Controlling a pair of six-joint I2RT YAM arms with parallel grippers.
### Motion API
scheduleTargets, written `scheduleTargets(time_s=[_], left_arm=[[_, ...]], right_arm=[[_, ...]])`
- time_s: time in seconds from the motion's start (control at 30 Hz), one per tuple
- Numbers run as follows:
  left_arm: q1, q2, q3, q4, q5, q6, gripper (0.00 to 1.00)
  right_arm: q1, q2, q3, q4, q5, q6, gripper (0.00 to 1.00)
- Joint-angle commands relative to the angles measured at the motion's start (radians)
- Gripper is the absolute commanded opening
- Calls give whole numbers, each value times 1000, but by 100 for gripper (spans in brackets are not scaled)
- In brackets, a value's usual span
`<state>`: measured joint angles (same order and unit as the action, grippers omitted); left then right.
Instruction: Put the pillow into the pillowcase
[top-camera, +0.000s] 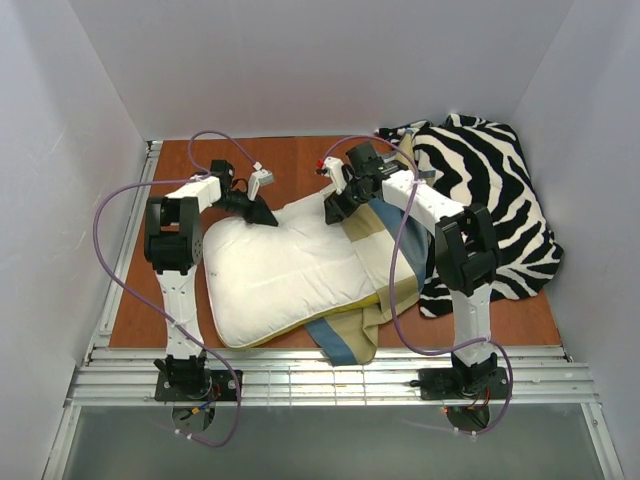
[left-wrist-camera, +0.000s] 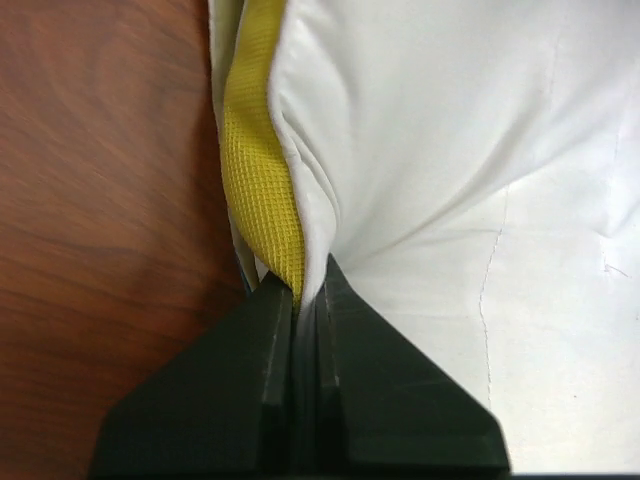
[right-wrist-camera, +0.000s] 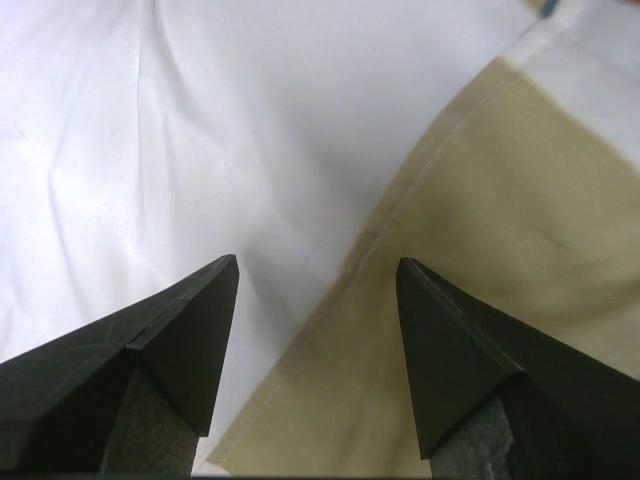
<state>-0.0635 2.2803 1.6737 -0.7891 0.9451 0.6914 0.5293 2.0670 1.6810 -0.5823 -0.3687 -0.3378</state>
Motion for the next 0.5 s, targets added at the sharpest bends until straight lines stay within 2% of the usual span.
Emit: scheduleTargets(time_s=[0.0, 0.1, 0.2, 0.3, 0.4, 0.47], left_arm=[[-33, -183, -92, -13, -29, 88, 0], [-59, -313, -170, 65, -57, 146, 0], [-149, -484, -282, 126, -130, 230, 0], [-247, -612, -387, 191, -238, 252, 0], [-311, -631, -414, 212, -272, 223, 0], [-315, -637, -405, 215, -263, 194, 0]], right_arm=[[-38, -64, 152, -16, 3, 100, 62], [-77, -54, 291, -21, 81, 74, 65], [-78, -41, 370, -30, 140, -15, 67], [-66, -35, 384, -36, 148, -36, 68], [-19, -47, 339, -50, 198, -64, 68], [6, -70, 290, -60, 241, -113, 67]])
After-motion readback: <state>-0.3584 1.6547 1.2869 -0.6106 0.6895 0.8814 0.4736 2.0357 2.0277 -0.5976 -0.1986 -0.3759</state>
